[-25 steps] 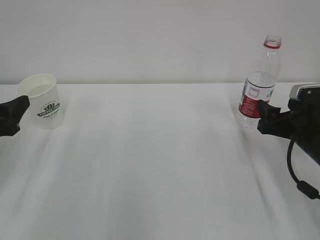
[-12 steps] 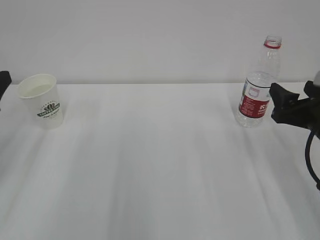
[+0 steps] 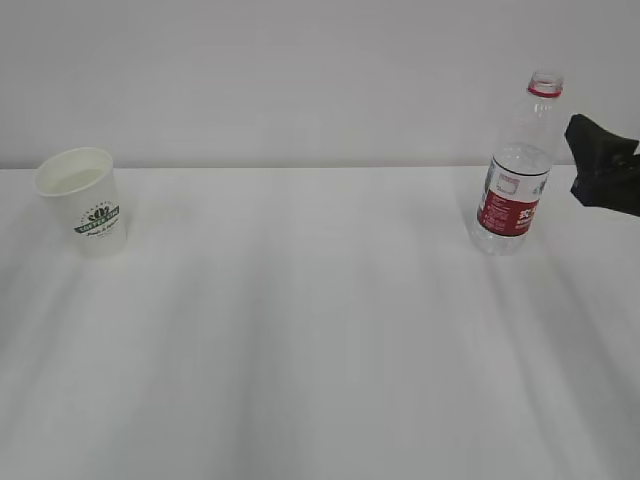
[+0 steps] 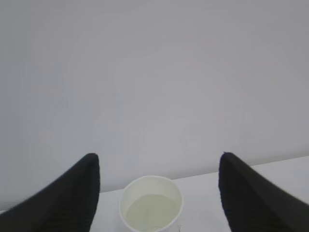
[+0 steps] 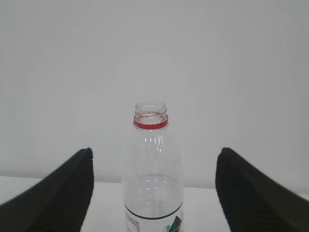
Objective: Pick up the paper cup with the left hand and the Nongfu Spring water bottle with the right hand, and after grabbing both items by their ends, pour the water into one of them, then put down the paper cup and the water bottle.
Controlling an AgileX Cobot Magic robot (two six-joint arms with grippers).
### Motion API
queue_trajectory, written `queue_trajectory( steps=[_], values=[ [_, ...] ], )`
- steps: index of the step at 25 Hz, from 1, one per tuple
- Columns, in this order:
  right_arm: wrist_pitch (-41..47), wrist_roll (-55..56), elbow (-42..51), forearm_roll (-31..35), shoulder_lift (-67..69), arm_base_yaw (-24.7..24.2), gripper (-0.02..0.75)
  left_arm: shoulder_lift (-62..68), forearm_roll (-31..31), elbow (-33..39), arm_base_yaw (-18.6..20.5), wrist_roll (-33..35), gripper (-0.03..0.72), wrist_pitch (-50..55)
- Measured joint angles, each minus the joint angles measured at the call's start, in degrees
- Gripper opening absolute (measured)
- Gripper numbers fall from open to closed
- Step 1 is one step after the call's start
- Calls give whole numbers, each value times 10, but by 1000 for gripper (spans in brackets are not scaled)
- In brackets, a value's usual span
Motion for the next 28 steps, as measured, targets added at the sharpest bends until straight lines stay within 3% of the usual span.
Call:
queue_trajectory(
  steps=[28],
  values=[
    [264, -1, 5, -25, -306, 0, 589, -363, -1, -3, 0, -52, 516, 319]
  ],
)
